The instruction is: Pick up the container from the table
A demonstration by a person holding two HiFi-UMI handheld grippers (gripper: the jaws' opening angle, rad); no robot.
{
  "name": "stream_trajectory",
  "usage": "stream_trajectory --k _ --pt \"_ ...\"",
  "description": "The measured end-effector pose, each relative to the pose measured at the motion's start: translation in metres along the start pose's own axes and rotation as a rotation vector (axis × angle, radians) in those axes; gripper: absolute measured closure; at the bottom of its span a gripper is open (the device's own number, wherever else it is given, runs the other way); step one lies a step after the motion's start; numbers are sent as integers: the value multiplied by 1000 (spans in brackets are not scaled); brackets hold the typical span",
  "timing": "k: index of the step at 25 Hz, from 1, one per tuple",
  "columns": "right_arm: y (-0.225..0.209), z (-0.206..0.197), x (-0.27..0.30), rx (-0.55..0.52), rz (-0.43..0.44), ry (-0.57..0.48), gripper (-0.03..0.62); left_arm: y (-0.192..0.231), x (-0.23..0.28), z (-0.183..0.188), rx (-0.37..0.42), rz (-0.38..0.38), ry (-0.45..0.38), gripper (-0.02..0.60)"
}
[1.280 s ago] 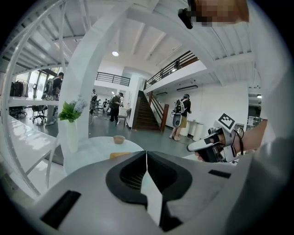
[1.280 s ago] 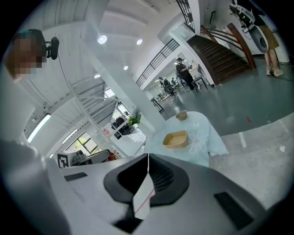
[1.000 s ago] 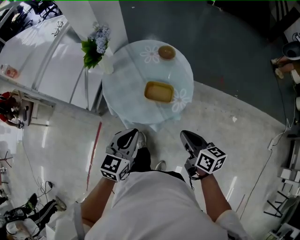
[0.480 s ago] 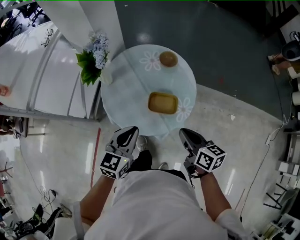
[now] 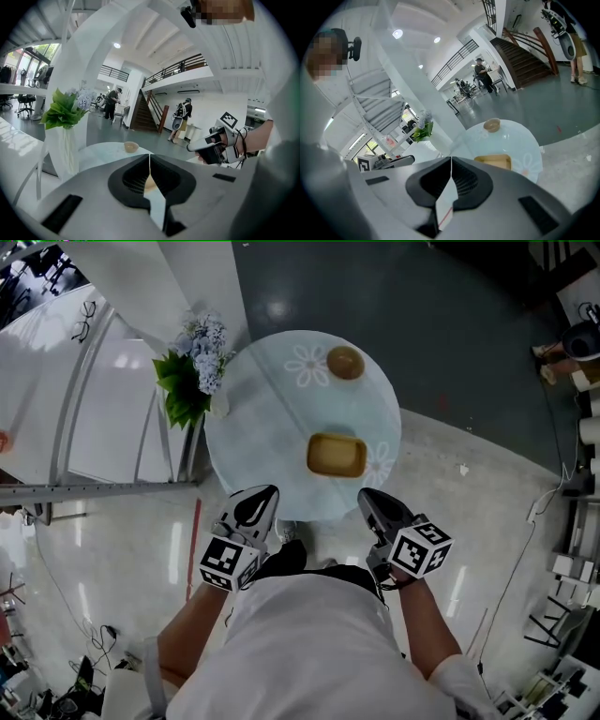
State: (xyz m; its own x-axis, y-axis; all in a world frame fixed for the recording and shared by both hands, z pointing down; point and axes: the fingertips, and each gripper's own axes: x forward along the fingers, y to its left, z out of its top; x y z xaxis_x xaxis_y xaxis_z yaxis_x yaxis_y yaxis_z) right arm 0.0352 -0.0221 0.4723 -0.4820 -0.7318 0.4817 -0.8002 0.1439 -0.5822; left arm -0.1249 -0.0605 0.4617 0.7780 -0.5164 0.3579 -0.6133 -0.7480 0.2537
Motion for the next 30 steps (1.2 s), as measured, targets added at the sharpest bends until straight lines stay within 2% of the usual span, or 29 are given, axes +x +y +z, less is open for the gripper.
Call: stream_trajectory --k 10,18,30 --pt "-6 3 23 10 -16 21 571 19 3 0 -8 -4 15 560" --pt "-22 13 43 -2 -9 51 571 28 14 3 -15 24 29 560" --pt "-82 26 61 -22 -15 141 571 22 59 14 -34 92 57 560"
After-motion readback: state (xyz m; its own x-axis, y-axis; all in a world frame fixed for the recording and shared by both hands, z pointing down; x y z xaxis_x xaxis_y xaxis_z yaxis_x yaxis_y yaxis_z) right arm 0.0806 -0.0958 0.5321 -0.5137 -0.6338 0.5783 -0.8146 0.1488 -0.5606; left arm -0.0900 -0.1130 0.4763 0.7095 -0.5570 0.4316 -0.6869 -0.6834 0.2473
